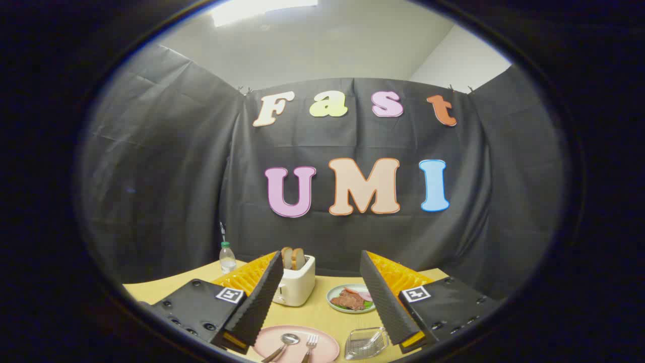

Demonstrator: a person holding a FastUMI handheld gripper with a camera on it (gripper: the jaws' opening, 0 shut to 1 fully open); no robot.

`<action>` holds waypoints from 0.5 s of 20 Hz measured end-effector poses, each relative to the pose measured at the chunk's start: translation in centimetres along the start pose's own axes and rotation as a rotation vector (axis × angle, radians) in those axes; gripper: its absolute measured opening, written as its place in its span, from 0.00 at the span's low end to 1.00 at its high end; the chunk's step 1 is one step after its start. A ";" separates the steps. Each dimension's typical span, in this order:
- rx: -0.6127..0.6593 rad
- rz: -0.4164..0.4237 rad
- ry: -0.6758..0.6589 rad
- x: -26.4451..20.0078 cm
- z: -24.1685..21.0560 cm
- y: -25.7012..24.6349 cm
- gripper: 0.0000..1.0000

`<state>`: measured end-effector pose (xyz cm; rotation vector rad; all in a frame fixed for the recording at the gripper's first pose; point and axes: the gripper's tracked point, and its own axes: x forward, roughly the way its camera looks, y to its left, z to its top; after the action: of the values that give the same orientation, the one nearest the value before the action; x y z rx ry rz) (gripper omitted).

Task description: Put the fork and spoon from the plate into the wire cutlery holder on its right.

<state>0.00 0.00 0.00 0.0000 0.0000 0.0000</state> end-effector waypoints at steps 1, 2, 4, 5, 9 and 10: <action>-0.002 0.001 0.004 0.0 -0.2 0.0 0.97; -0.004 0.004 0.006 0.0 -0.2 0.0 0.97; -0.005 0.006 0.010 0.0 -0.3 0.0 0.97; -0.003 0.009 0.005 -0.1 -0.1 0.0 0.97; -0.003 0.013 0.022 0.1 -0.5 -0.2 0.97; -0.004 0.015 0.023 0.1 -0.4 -0.2 0.97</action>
<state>0.13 -0.23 -0.45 -0.0036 0.0230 0.0146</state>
